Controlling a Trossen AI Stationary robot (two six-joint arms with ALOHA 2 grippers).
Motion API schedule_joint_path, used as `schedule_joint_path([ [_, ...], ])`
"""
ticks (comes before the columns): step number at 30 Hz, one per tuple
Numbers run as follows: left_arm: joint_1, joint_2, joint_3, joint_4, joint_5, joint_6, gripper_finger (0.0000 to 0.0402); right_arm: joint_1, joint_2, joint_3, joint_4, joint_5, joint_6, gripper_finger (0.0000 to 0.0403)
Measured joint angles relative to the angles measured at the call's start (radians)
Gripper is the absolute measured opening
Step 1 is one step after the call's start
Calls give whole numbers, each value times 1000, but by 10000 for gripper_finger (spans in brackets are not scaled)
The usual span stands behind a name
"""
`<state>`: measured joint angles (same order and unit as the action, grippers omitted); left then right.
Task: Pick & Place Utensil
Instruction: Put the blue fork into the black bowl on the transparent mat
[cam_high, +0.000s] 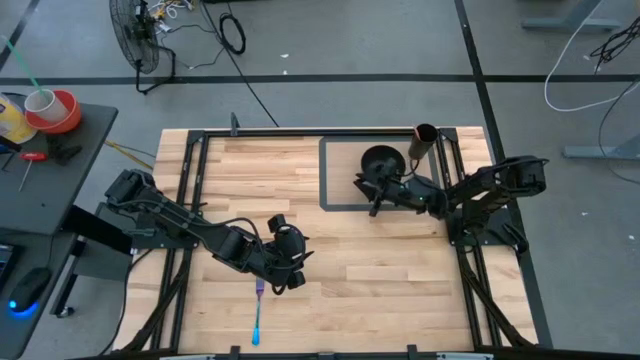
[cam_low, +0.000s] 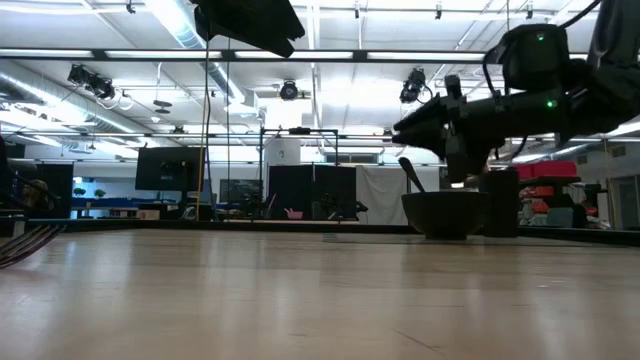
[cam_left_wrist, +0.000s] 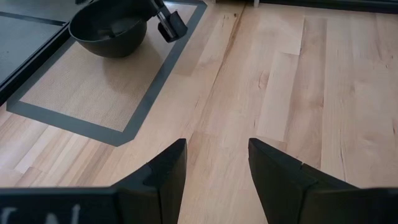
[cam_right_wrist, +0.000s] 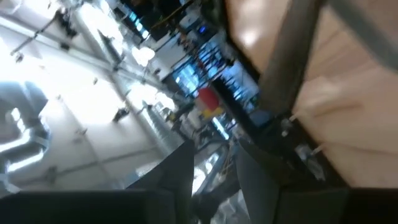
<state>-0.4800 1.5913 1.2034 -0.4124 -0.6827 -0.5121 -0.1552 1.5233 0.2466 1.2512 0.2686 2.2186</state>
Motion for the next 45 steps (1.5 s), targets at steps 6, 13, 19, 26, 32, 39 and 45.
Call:
schedule_joint_path([
  [6,0,0,0,0,0,0,177,39,0,0,109,-1,-90,123],
  [13,0,0,0,0,0,0,177,81,0,93,238,-67,-416,123],
  [19,0,0,0,0,0,0,177,137,0,269,169,-71,-647,123],
  [26,0,0,0,0,0,0,177,193,0,470,-147,-163,-1067,123],
  [32,0,0,0,0,0,0,177,208,1,540,-393,-64,-1446,123],
  [39,0,0,0,0,0,0,177,208,1,543,-423,30,-1905,123],
  [45,0,0,0,17,0,-31,177,204,1,543,-405,28,-1965,123],
])
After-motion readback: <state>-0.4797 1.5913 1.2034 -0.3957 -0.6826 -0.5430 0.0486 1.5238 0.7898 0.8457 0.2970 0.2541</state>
